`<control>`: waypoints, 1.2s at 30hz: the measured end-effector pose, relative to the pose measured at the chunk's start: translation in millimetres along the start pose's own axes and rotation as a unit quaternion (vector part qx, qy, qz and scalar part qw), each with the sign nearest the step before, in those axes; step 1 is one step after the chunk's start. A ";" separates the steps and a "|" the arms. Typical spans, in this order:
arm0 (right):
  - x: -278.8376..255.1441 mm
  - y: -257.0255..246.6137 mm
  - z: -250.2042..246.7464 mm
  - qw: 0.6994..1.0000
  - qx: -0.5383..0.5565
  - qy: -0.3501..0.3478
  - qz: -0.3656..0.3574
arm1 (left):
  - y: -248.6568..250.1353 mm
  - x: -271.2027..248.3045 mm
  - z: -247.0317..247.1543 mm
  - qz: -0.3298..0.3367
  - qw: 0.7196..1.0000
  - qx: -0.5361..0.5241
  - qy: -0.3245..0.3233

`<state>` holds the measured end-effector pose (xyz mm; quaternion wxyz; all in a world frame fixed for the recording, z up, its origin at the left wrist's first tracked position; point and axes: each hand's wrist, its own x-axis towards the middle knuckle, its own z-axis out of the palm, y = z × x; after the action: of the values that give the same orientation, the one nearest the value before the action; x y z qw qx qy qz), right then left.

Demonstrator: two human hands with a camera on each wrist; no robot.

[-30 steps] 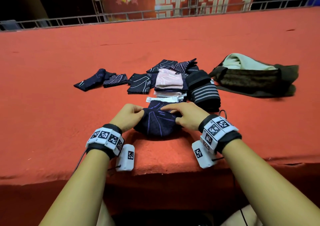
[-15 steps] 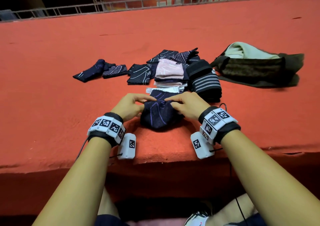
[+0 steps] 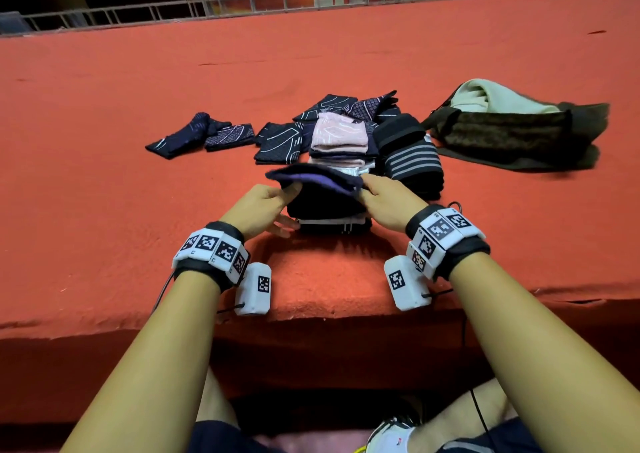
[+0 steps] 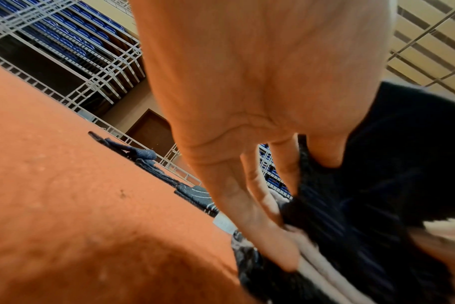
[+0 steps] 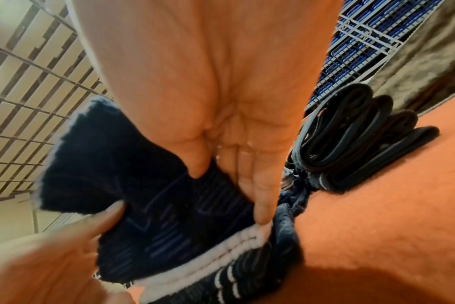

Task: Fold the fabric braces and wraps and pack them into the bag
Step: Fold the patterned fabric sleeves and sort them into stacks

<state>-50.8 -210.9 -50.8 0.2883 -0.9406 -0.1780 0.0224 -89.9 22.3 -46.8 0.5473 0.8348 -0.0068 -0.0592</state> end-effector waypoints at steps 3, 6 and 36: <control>-2.7 -5.3 -1.3 0.999 0.034 0.005 0.001 | 2.3 3.2 2.3 -0.017 1.000 0.015 0.008; -2.6 -7.4 -1.8 0.998 0.056 0.016 -0.008 | 0.2 6.3 3.7 -0.019 0.999 0.023 0.020; 10.7 -5.4 -3.1 0.998 -0.022 0.021 0.063 | -6.8 23.5 1.5 0.037 0.992 0.117 0.036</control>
<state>-42.0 -204.6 -44.5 0.2696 -0.9562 -0.1129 0.0169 -67.0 21.9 -55.8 0.4480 0.8937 -0.0247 -0.0075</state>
